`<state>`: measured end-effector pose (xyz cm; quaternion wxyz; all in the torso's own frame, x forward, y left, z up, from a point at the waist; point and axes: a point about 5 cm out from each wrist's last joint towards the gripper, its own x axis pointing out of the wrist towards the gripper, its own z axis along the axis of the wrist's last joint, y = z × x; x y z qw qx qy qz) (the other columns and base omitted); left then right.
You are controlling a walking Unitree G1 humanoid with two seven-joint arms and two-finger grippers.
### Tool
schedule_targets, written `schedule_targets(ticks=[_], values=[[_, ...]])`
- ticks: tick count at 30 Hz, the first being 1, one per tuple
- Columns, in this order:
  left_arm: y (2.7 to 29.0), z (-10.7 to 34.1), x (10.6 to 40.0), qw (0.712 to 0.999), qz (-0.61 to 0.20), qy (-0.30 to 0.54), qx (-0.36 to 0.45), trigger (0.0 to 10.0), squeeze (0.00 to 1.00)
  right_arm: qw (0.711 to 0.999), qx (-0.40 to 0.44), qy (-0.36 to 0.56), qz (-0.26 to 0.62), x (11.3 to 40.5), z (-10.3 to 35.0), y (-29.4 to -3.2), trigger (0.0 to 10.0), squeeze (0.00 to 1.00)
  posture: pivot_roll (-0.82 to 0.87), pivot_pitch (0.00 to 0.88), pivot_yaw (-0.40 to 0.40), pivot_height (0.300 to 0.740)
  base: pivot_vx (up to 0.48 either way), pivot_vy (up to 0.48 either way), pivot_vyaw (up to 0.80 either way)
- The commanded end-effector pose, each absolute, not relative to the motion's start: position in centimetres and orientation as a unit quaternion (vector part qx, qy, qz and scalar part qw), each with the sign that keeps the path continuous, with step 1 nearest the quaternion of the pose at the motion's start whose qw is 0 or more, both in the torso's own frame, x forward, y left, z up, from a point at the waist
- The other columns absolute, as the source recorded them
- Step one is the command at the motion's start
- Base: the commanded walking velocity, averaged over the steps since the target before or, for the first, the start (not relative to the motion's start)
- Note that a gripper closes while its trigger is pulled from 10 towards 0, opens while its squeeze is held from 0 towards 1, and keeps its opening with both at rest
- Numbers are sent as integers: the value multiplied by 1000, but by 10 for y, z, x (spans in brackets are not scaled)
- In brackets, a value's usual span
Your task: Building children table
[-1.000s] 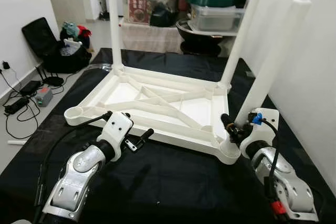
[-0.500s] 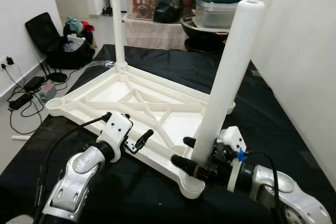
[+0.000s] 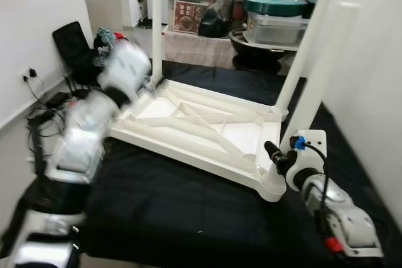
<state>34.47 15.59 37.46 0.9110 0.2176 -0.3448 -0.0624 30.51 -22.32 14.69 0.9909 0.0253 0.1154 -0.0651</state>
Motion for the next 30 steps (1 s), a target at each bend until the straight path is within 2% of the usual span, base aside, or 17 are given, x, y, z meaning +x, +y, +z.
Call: schedule_targets(ticks=[1, 2, 3, 4, 6, 8, 10, 11, 15, 18, 19, 24, 26, 27, 28, 29, 30], values=[[157, 452, 321, 862, 9, -463, 206, 10000, 0, 965, -11, 207, -164, 294, 113, -249, 2431, 0, 144, 0, -145, 740, 0, 0, 0], [157, 452, 321, 862, 9, -463, 206, 10000, 0, 965, -11, 207, -164, 294, 113, -249, 2431, 0, 144, 0, -145, 740, 0, 0, 0], [154, 487, 306, 837, 29, -512, 189, 10000, 0, 967, -9, 206, -152, 296, 114, -246, 10000, 0, 141, 0, -145, 740, 0, 0, 0], [152, 512, 293, 814, 44, -551, 178, 10000, 0, 976, -5, 188, -110, 300, 120, -235, 10000, 0, 141, 0, -144, 740, 0, 0, 0], [150, 524, 286, 803, 50, -569, 170, 10000, 0, 982, 5, 172, -74, 302, 126, -227, 10000, 0, 136, 0, -143, 740, 0, 0, 0], [149, 531, 283, 799, 53, -577, 161, 10000, 0, 989, 19, 149, -7, 304, 136, -209, 10000, 0, 132, 0, -142, 740, 0, 0, 0], [149, 531, 284, 800, 53, -576, 157, 10000, 0, 989, 25, 146, 3, 304, 138, -206, 10000, 0, 132, 0, -142, 740, 0, 0, 0], [147, 529, 285, 802, 50, -573, 158, 10000, 0, 990, 33, 137, 17, 303, 142, -202, 10000, 1000, 124, 0, -146, 740, 0, 0, 0], [146, 528, 287, 803, 49, -572, 158, 10000, 0, 990, 40, 131, 21, 302, 144, -200, 10000, 1000, 124, 0, -146, 740, 0, 0, 0], [145, 528, 286, 803, 49, -573, 157, 10000, 0, 989, 56, 120, 68, 299, 149, -192, 10000, 1000, 122, 0, -152, 740, 0, 0, 0], [146, 530, 283, 799, 55, -578, 154, 10000, 0, 985, 68, 108, 120, 293, 155, -182, 10000, 1000, 119, 0, -157, 740, 0, 0, 0], [149, 533, 282, 794, 70, -584, 155, 10000, 0, 969, 44, 122, 209, 282, 158, -166, 10000, 1000, 112, 0, -155, 740, 0, 0, 0], [146, 534, 285, 791, 72, -586, 162, 10000, 0, 911, -44, 185, 367, 250, 148, -141, 10000, 1000, 113, 0, -162, 740, 0, 0, 0], [146, 534, 285, 791, 72, -586, 162, 10000, 0, 911, -44, 185, 367, 250, 148, -141, 10000, 1000, 113, 0, -162, 740, 0, 0, 0], [145, 534, 287, 793, 70, -585, 159, 10000, 0, 870, -41, 161, 465, 229, 156, -133, 10000, 1000, 113, 0, -162, 740, 0, 0, 0], [145, 534, 287, 793, 70, -585, 159, 10000, 0, 870, -41, 161, 465, 229, 156, -133, 10000, 1000, 113, 0, -162, 740, 0, 0, 0], [144, 533, 288, 794, 68, -584, 156, 10000, 0, 841, -36, 134, 524, 216, 165, -129, 10000, 1000, 113, 0, -162, 740, 0, 0, 0]])
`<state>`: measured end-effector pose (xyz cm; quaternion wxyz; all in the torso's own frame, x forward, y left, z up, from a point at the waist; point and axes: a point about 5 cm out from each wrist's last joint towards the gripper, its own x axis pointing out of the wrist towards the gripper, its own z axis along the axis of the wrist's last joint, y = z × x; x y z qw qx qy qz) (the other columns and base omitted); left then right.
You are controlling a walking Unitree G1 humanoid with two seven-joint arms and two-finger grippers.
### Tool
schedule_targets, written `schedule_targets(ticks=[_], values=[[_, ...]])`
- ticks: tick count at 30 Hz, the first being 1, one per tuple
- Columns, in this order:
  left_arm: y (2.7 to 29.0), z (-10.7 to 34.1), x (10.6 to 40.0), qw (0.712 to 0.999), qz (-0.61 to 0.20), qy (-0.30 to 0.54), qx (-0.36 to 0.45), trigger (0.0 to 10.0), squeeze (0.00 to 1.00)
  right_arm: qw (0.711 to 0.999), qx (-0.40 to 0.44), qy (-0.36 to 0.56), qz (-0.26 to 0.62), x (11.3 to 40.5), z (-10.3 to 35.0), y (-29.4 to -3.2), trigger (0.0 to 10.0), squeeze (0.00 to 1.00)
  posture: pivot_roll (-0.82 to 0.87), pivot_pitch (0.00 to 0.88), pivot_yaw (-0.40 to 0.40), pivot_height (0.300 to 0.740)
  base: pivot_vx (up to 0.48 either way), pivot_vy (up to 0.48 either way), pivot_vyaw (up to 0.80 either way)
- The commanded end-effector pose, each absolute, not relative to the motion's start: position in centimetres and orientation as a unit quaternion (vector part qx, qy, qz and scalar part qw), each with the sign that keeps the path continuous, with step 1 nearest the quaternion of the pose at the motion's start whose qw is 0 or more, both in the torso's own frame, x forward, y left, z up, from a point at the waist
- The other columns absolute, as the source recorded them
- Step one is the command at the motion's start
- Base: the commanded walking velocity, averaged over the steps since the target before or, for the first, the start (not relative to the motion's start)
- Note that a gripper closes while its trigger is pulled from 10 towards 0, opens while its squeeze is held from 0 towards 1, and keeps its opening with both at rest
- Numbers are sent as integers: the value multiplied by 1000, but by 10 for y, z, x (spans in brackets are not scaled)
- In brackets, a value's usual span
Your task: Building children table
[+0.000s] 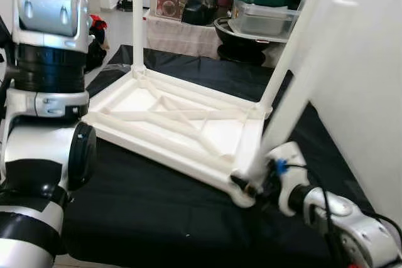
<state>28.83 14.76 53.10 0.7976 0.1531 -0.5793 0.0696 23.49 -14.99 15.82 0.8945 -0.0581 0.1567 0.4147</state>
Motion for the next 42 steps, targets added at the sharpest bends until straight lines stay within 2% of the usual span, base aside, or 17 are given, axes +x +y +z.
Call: schedule_targets(ticks=[1, 2, 10, 11, 12, 13, 19, 22, 25, 27, 30, 32, 33, 34, 38, 39, 42], values=[[144, 533, 288, 794, 68, -584, 156, 10000, 0, 841, -36, 134, 524, 216, 165, -129, 10000, 1000, 113, 0, -162, 740, 0, 0, 0], [147, 535, 287, 793, 71, -587, 149, 10000, 0, 849, -57, 117, 513, 223, 168, -138, 10000, 0, 100, 0, -157, 740, 0, 0, 0], [147, 536, 287, 793, 70, -587, 145, 10000, 0, 889, -91, 92, 438, 256, 177, -162, 10000, 0, 113, 0, -163, 740, 0, 0, 0], [146, 537, 287, 793, 71, -587, 148, 10000, 0, 908, -76, 96, 400, 265, 176, -165, 4902, 0, 115, 0, -163, 740, 0, 0, 0], [145, 537, 287, 793, 70, -587, 150, 10000, 0, 920, -64, 102, 373, 271, 176, -167, 4902, 0, 115, 0, -163, 740, 0, 0, 0], [143, 537, 287, 794, 66, -585, 151, 10000, 0, 941, -55, 111, 315, 282, 173, -174, 0, 0, 117, 0, -164, 740, 0, 0, 0], [145, 531, 295, 811, 55, -566, 140, 10000, 0, 975, -44, 129, 173, 297, 163, -198, 0, 0, 112, 0, -149, 740, 0, 0, 0], [148, 498, 319, 850, 21, -500, 165, 10000, 0, 985, -28, 148, 90, 298, 155, -210, 0, 0, 92, 0, -132, 740, 0, 0, 0], [178, 392, 363, 927, 13, -324, 188, 10000, 0, 979, 23, 181, -94, 291, 132, -237, 0, 0, 85, 0, -126, 740, 0, 0, 0], [178, 392, 363, 927, 13, -324, 188, 10000, 0, 979, 23, 181, -94, 291, 132, -237, 0, 0, 85, 0, -126, 740, 0, 0, 0], [190, 285, 374, 961, -37, -150, 228, 10000, 0, 967, 52, 201, -144, 284, 121, -239, 0, 0, 80, 0, -118, 740, 0, 0, 0], [190, 285, 374, 961, -37, -150, 228, 10000, 0, 967, 52, 201, -144, 284, 121, -239, 0, 0, 80, 0, -118, 740, 0, 0, 0], [191, 235, 368, 960, -85, -71, 256, 10000, 0, 973, 64, 196, -106, 288, 123, -227, 10000, 0, 76, 0, -116, 740, 0, 0, 0], [191, 235, 368, 960, -85, -71, 256, 10000, 0, 973, 64, 196, -106, 288, 123, -227, 10000, 0, 76, 0, -116, 740, 0, 0, 0], [181, 172, 341, 947, -194, 19, 256, 10000, 0, 976, 80, 88, 180, 288, 168, -173, 10000, 0, 85, 0, -117, 740, 0, 0, 0], [172, 174, 337, 942, -224, 4, 250, 10000, 0, 950, 66, 51, 299, 274, 184, -157, 10000, 0, 88, 0, -117, 740, 0, 0, 0], [166, 178, 334, 938, -243, -9, 248, 10000, 0, 927, 55, 34, 371, 263, 192, -148, 10000, 0, 88, 0, -117, 740, 0, 0, 0]])
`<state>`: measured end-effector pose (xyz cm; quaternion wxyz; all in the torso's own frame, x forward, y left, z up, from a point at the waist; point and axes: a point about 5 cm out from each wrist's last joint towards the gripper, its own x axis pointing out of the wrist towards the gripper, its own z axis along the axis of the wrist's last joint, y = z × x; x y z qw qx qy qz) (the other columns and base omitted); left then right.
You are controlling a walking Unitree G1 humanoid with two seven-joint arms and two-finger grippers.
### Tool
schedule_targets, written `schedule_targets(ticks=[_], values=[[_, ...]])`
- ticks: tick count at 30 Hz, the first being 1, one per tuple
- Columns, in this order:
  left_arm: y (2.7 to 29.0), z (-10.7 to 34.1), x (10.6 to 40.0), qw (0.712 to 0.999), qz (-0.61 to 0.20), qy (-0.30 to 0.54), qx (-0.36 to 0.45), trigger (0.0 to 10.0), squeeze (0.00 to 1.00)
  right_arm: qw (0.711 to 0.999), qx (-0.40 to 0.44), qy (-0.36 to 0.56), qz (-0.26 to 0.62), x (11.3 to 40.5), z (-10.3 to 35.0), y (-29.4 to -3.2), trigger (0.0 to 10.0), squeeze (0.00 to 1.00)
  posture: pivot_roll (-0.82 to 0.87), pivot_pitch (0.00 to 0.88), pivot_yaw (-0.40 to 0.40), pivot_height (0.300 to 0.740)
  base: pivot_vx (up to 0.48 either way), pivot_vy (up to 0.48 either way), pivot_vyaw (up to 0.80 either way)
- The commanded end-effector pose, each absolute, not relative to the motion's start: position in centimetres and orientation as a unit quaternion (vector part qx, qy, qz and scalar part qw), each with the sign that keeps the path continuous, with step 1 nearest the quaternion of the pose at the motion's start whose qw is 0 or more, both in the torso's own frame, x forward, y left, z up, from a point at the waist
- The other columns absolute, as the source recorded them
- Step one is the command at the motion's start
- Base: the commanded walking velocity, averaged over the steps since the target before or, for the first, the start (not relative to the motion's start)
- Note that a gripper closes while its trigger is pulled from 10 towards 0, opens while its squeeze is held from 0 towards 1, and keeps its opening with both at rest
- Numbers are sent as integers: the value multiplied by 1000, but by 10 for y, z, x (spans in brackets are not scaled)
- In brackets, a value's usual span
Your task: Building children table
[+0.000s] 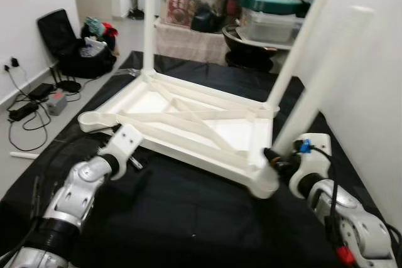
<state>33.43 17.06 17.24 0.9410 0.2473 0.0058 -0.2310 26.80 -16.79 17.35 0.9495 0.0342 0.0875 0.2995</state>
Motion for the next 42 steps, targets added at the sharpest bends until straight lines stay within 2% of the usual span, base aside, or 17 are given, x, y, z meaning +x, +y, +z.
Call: schedule_targets(ticks=[1, 2, 8, 9, 16, 17, 21, 22, 25, 27, 30, 34, 35, 38, 40, 41, 42], values=[[159, 181, 331, 933, -264, -19, 246, 10000, 0, 910, 56, 14, 411, 256, 199, -146, 10000, 71, 91, 0, -117, 740, 0, 0, 0], [154, 182, 328, 928, -280, -26, 244, 10000, 0, 914, 67, -1, 400, 260, 205, -149, 10000, 1000, 89, 0, -115, 740, 0, 0, 0], [147, 181, 321, 922, -303, -28, 239, 10000, 0, 921, 49, -5, 387, 265, 209, -154, 10000, 1000, 91, 0, -113, 740, 0, 0, 0], [147, 180, 317, 920, -313, -27, 236, 10000, 0, 911, 28, 3, 412, 260, 209, -151, 10000, 0, 92, 0, -110, 740, 0, 0, 0], [149, 172, 310, 916, -324, -13, 237, 10000, 0, 900, -6, 19, 436, 260, 203, -147, 10000, 0, 97, 0, -111, 740, 0, 0, 0], [151, 169, 309, 916, -323, -6, 239, 10000, 0, 911, -7, 27, 412, 267, 198, -146, 0, 0, 98, 0, -110, 740, 0, 0, 0], [151, 166, 305, 915, -324, 2, 239, 10000, 0, 956, -7, 85, 280, 292, 175, -162, 0, 0, 100, 0, -113, 740, 0, 0, 0], [151, 166, 305, 915, -324, 2, 239, 10000, 0, 956, -7, 85, 280, 292, 175, -162, 0, 0, 100, 0, -113, 740, 0, 0, 0], [152, 165, 304, 916, -322, 6, 238, 10000, 0, 987, 7, 142, 76, 307, 151, -195, 0, 0, 95, 0, -110, 740, 0, 0, 0], [153, 165, 304, 918, -316, 9, 239, 10000, 0, 984, 22, 169, -54, 307, 138, -221, 0, 0, 95, 0, -108, 740, 0, 0, 0], [155, 164, 307, 922, -303, 11, 240, 10000, 0, 955, 40, 199, -218, 293, 119, -259, 0, 0, 93, 0, -108, 740, 0, 0, 0], [157, 164, 310, 926, -289, 14, 241, 10000, 0, 945, 52, 211, -246, 286, 114, -260, 0, 0, 83, 0, -102, 740, 0, 0, 0], [156, 163, 311, 927, -287, 15, 240, 10000, 0, 953, 76, 202, -215, 289, 115, -249, 10000, 0, 83, 0, -102, 740, 0, 0, 0], [153, 163, 311, 928, -289, 14, 236, 10000, 0, 979, 91, 148, -103, 299, 133, -217, 10000, 0, 79, 0, -96, 740, 0, 0, 0], [153, 164, 311, 928, -290, 13, 235, 10000, 0, 983, 95, 130, -85, 300, 139, -211, 10000, 0, 79, 0, -96, 740, 0, 0, 0], [152, 164, 311, 927, -291, 12, 234, 10000, 0, 985, 100, 118, -76, 301, 142, -208, 10000, 1000, 80, 0, -97, 740, 0, 0, 0], [152, 164, 311, 927, -291, 12, 234, 10000, 0, 985, 100, 118, -76, 301, 142, -208, 10000, 1000, 80, 0, -97, 740, 0, 0, 0]])
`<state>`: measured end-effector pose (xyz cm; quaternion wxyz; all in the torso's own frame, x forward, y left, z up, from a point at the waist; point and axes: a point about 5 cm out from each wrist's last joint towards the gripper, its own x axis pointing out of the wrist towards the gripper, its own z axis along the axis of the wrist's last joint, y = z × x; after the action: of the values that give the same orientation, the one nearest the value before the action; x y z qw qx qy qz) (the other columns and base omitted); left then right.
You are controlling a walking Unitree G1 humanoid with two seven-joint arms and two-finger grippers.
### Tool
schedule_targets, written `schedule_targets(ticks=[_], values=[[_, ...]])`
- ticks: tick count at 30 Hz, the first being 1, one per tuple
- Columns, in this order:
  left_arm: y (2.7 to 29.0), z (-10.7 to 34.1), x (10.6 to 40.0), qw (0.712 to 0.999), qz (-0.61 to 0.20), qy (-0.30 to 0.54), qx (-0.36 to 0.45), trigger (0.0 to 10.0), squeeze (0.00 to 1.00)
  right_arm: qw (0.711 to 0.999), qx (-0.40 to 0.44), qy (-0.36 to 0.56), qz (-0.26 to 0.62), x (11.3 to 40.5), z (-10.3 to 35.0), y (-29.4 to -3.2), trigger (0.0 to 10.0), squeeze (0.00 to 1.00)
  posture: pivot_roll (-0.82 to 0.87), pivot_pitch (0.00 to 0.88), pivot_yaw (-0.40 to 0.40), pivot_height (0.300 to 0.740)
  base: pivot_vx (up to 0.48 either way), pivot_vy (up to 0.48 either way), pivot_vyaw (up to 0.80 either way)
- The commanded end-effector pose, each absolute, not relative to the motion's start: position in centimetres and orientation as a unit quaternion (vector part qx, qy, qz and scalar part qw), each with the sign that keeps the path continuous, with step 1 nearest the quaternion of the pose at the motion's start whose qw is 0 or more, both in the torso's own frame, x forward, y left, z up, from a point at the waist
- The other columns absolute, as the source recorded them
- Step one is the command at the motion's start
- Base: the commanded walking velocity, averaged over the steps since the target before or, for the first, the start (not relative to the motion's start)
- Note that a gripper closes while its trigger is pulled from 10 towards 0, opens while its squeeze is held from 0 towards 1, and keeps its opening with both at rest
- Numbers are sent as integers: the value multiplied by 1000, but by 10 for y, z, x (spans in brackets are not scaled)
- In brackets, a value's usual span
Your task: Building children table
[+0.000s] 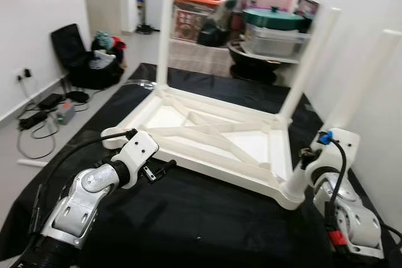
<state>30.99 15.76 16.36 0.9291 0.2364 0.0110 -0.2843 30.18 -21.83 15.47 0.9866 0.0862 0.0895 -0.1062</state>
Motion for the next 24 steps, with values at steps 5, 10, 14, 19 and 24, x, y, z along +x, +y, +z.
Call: schedule_targets(ticks=[5, 10, 14, 19, 24], values=[[155, 165, 309, 926, -296, 11, 235, 10000, 0, 933, 95, 47, 343, 268, 187, -139, 10000, 0, 80, 0, -96, 740, 0, 0, 0], [154, 167, 309, 924, -302, 4, 234, 10000, 0, 882, 19, 56, 467, 241, 191, -140, 10000, 0, 87, 0, -103, 740, 0, 0, 0], [156, 168, 310, 925, -297, 2, 236, 10000, 0, 888, -14, 47, 458, 250, 193, -150, 10000, 0, 88, 0, -103, 740, 0, 0, 0], [159, 168, 309, 926, -292, 4, 238, 10000, 0, 927, -19, 59, 370, 275, 184, -160, 10000, 0, 95, 0, -107, 740, 0, 0, 0], [162, 167, 307, 928, -288, 6, 238, 10000, 0, 986, -1, 131, 101, 309, 157, -197, 0, 0, 100, 0, -107, 740, 0, 0, 0]])
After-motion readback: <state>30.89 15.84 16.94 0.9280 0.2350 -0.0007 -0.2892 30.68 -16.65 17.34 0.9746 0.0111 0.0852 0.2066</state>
